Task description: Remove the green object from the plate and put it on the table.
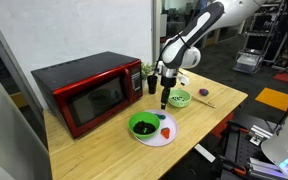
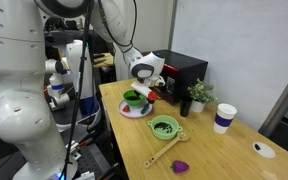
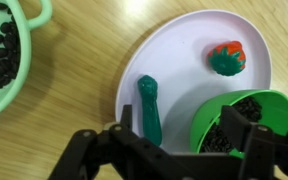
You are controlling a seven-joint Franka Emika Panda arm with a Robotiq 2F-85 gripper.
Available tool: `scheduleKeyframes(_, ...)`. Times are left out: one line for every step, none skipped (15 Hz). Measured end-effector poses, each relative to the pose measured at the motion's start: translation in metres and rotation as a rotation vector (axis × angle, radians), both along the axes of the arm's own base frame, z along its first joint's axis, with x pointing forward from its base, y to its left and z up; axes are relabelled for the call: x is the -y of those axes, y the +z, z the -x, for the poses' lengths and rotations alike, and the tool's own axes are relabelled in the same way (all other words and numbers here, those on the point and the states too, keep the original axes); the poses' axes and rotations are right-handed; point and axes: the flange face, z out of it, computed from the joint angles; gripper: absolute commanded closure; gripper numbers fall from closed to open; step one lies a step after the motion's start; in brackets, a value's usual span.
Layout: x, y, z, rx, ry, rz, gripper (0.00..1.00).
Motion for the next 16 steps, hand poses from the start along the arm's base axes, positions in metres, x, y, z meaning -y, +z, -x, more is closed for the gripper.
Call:
scheduleKeyframes(-0.001,-0.002,-0.001,0.001,0.003,0.001,0.21)
scheduleKeyframes(-0.002,-0.003,-0.001,0.001,0.006,0.002,0.18)
scheduleKeyframes(-0.004,-0.003,-0.001,0.004,0.009,0.002,0.18)
scheduleKeyframes(-0.006,-0.003,-0.002,0.006,0.013,0.002,0.19)
scheduleKeyframes(-0.008,-0.003,-0.002,0.008,0.018,0.002,0.19)
scheduleKeyframes(-0.011,-0.003,-0.002,0.011,0.024,0.003,0.19)
scheduleKeyframes(-0.013,-0.003,-0.002,0.013,0.033,0.006,0.19)
scheduleKeyframes(-0.015,-0.003,-0.002,0.015,0.041,0.009,0.21)
scheduleKeyframes(-0.017,-0.003,-0.002,0.018,0.048,0.012,0.21)
scheduleKeyframes(-0.017,-0.003,-0.002,0.022,0.055,0.017,0.26)
scheduleKeyframes(-0.018,-0.003,-0.003,0.025,0.061,0.021,0.25)
scheduleKeyframes(-0.017,-0.003,-0.003,0.027,0.065,0.025,0.26)
scheduleKeyframes(-0.017,-0.003,-0.003,0.030,0.067,0.029,0.27)
scheduleKeyframes(-0.016,-0.003,-0.004,0.032,0.069,0.032,0.28)
scheduleKeyframes(-0.015,-0.003,-0.004,0.034,0.070,0.034,0.27)
scheduleKeyframes(-0.015,-0.003,-0.004,0.035,0.070,0.036,0.28)
